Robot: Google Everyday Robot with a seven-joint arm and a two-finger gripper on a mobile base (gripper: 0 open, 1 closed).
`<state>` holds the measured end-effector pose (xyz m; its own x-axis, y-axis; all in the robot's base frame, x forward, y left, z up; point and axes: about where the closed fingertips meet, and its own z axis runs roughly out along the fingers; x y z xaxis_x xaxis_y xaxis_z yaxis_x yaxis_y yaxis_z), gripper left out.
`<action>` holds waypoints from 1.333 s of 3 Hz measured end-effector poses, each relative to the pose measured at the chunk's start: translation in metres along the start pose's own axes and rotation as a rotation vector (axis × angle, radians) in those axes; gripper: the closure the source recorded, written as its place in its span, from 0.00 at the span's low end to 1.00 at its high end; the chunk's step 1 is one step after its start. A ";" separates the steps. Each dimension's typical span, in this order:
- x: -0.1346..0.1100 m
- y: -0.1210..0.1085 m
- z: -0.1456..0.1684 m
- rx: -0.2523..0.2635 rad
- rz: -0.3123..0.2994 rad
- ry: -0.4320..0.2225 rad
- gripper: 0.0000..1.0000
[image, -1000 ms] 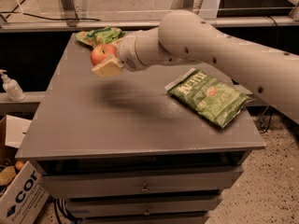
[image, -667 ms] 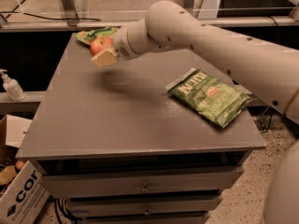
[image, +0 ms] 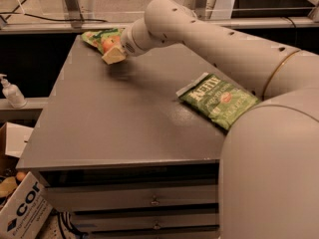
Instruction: Move apple near green rice chip bag
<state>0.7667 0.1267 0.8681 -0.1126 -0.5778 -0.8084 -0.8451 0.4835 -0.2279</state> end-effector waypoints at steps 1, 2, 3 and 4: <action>0.013 -0.011 0.008 0.021 0.030 0.016 1.00; 0.020 -0.016 0.014 0.020 0.054 0.021 0.82; 0.025 -0.016 0.019 0.013 0.062 0.029 0.58; 0.031 -0.016 0.020 0.013 0.067 0.037 0.35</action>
Offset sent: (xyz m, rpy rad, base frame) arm 0.0269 -0.0168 -0.0255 0.0208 0.0527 -0.0744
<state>0.7873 0.1140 0.8357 -0.1881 -0.5679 -0.8013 -0.8282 0.5303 -0.1813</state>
